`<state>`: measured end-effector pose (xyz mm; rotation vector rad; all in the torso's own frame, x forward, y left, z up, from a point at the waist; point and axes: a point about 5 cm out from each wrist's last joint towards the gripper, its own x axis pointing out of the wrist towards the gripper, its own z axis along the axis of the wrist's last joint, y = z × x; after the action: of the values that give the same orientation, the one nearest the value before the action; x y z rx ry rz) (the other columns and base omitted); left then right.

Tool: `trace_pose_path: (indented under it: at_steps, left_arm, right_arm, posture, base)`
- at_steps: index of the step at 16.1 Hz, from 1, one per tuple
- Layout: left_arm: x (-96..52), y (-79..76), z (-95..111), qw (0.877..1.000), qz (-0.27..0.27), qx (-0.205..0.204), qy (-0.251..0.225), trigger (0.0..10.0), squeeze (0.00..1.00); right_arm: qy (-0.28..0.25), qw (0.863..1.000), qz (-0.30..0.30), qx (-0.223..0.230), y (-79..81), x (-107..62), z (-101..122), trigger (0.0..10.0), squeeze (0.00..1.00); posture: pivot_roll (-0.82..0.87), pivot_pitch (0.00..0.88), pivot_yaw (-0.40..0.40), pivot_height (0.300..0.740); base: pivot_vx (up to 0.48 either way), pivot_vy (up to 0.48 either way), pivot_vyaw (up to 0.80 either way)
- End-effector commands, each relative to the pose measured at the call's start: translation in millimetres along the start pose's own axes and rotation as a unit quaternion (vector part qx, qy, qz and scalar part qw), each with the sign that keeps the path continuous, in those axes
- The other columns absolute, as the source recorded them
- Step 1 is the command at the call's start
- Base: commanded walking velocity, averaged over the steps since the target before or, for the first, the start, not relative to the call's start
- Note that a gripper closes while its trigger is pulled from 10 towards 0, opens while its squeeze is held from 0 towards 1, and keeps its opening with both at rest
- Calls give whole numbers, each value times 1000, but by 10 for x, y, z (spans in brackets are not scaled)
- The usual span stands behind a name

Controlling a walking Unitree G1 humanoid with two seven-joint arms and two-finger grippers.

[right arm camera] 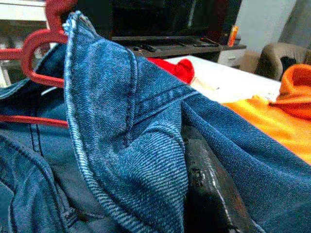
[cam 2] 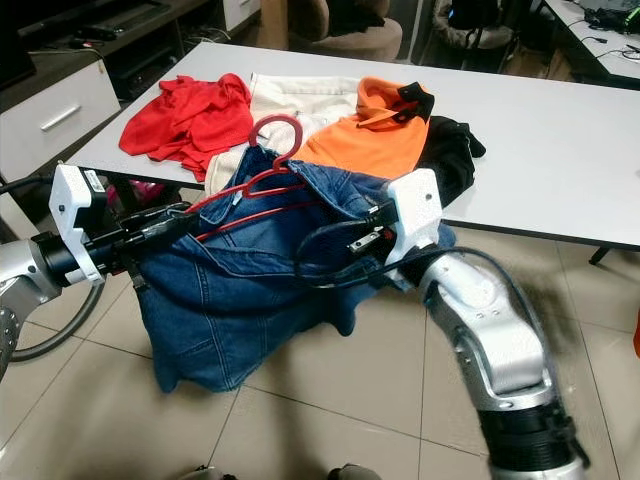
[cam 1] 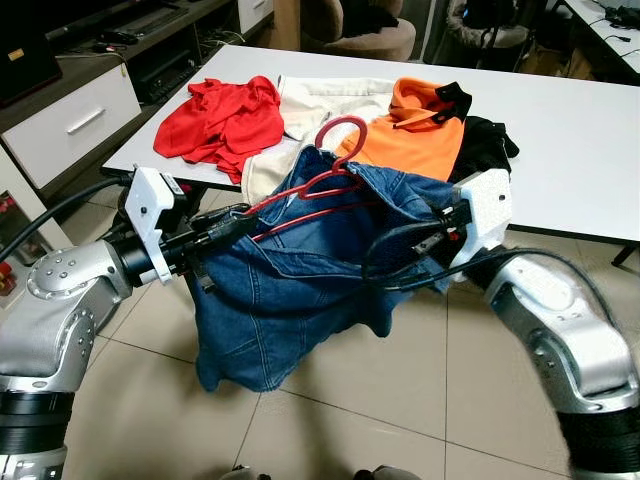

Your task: Hang hanger

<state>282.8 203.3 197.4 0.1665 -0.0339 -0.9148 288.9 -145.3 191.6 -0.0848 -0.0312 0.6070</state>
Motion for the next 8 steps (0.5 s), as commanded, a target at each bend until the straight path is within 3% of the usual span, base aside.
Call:
trace_pose_path:
  at_steps: [1,2,3,4,8]
  left_arm:
    - [52,-17,63,999,-17,26,-4,0,0]
    - [69,-25,68,999,-21,31,-6,0,0]
    - [81,-28,74,999,-23,30,-8,0,0]
    - [94,-30,76,999,-27,30,-8,0,0]
    - [130,-2,81,999,-32,35,-9,0,0]
  right_arm:
    - [-24,998,40,-33,9,-19,194,10000,0]
    - [-22,997,55,-40,-2,-38,219,10000,0]
    - [-23,997,62,-42,-11,-48,235,10000,914]
    - [-23,997,65,-46,-33,-55,258,10000,1000]
    - [-34,994,80,-61,-104,-102,399,10000,1000]
  posture:
    - [-183,0,17,740]
    - [-183,0,17,740]
    - [-184,0,15,740]
    - [-184,0,11,740]
    - [-185,0,11,740]
  base:
    - [0,0,0]
    - [0,0,0]
    - [0,0,0]
    - [0,0,0]
    - [0,0,0]
